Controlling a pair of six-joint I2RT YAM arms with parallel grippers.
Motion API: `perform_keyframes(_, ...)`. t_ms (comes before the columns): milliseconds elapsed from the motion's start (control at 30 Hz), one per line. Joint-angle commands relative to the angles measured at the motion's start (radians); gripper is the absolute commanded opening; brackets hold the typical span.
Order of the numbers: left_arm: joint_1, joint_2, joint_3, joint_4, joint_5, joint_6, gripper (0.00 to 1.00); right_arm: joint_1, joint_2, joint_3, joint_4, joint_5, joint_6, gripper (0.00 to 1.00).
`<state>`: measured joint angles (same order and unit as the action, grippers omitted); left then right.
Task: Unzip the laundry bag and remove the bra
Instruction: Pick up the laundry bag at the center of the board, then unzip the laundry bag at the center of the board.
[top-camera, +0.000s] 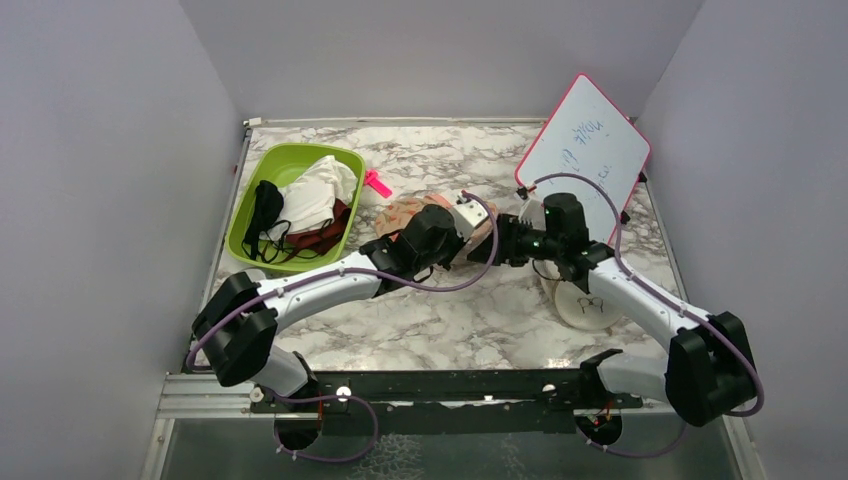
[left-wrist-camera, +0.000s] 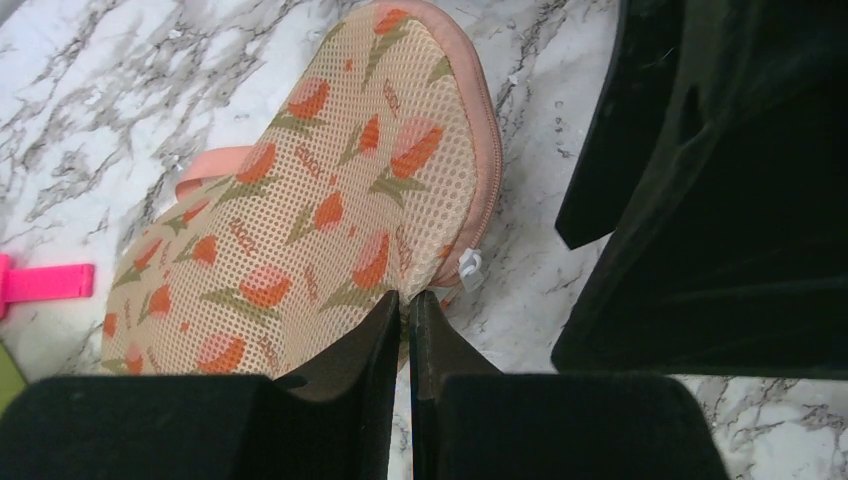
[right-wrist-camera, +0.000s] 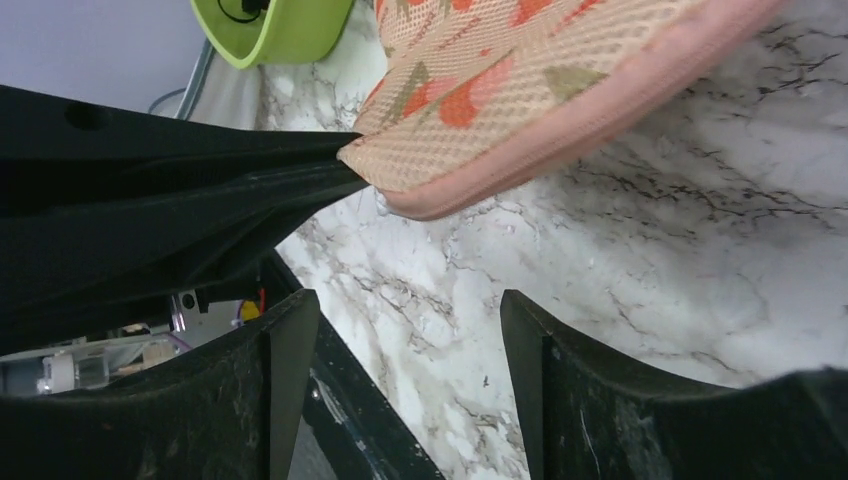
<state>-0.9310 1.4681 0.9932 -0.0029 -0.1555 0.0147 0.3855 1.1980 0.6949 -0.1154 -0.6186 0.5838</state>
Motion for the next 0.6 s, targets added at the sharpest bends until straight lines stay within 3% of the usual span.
perform_keyframes(0,0.004,0.016,0.046,0.001,0.072,-0.039,0.0,0.052,0.023,0.009,0.105,0.072,0.056,0.65)
perform_keyframes(133,0.012,0.021,0.054,-0.001,0.104,-0.055,0.0,0.125,0.032,0.03,0.069,0.293,-0.008,0.62)
perform_keyframes(333,0.027,0.038,0.077,-0.02,0.138,-0.073,0.0,0.256,-0.028,-0.052,0.153,0.684,-0.154,0.64)
perform_keyframes(433,0.036,0.044,0.079,-0.022,0.151,-0.078,0.0,0.265,-0.094,-0.146,0.285,0.712,-0.288,0.64)
perform_keyframes(567,0.057,0.049,0.087,-0.028,0.174,-0.084,0.0,0.273,-0.216,-0.317,0.57,0.608,-0.506,0.65)
